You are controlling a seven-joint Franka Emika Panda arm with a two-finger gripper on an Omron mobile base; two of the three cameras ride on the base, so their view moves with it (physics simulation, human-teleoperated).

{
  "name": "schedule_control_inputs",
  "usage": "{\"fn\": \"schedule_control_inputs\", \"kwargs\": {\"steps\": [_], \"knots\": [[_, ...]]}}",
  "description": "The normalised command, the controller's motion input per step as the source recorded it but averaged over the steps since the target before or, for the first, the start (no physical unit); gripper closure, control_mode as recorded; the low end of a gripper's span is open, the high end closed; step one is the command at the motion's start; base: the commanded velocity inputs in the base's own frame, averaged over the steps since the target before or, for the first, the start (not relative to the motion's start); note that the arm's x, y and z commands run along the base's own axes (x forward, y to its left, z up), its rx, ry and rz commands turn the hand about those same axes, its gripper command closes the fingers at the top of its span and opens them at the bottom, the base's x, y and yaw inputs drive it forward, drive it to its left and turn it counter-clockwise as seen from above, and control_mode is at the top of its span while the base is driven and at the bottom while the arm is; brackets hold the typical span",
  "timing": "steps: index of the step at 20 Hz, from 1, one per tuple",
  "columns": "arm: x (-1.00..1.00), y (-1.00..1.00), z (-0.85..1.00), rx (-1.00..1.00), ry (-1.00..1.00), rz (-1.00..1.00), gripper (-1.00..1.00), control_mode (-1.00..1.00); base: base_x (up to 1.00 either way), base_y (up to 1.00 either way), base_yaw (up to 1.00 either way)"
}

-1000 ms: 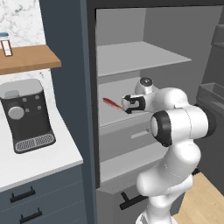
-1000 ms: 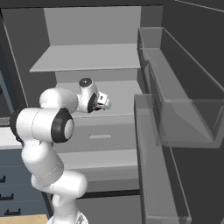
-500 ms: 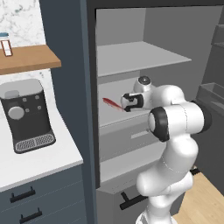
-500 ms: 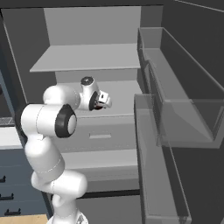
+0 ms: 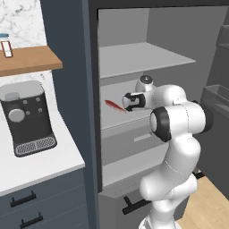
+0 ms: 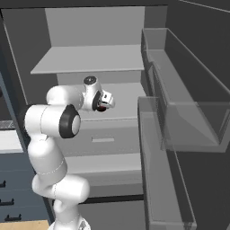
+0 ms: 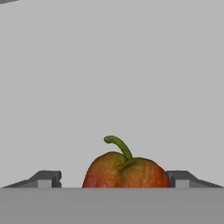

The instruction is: Place one bell pepper and one steak in each tupperware on the nearby counter, to pack two identical lunches.

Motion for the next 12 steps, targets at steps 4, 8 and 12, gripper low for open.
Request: {"fn": "schedule_control_inputs", "kwargs": {"steps": [4,8,12], "knots": [[0.00,-0.01,-0.24,0.00,0.05,0.00,1.00,-1.00,0.00,0.00,0.00],[-0.10,-0.13,-0.22,0.00,0.03,-0.03,1.00,-1.00,0.00,0.00,0.00],[-0.43,-0.20,-0.18,0.00,0.00,-0.03,1.00,-1.00,0.00,0.00,0.00]]}}
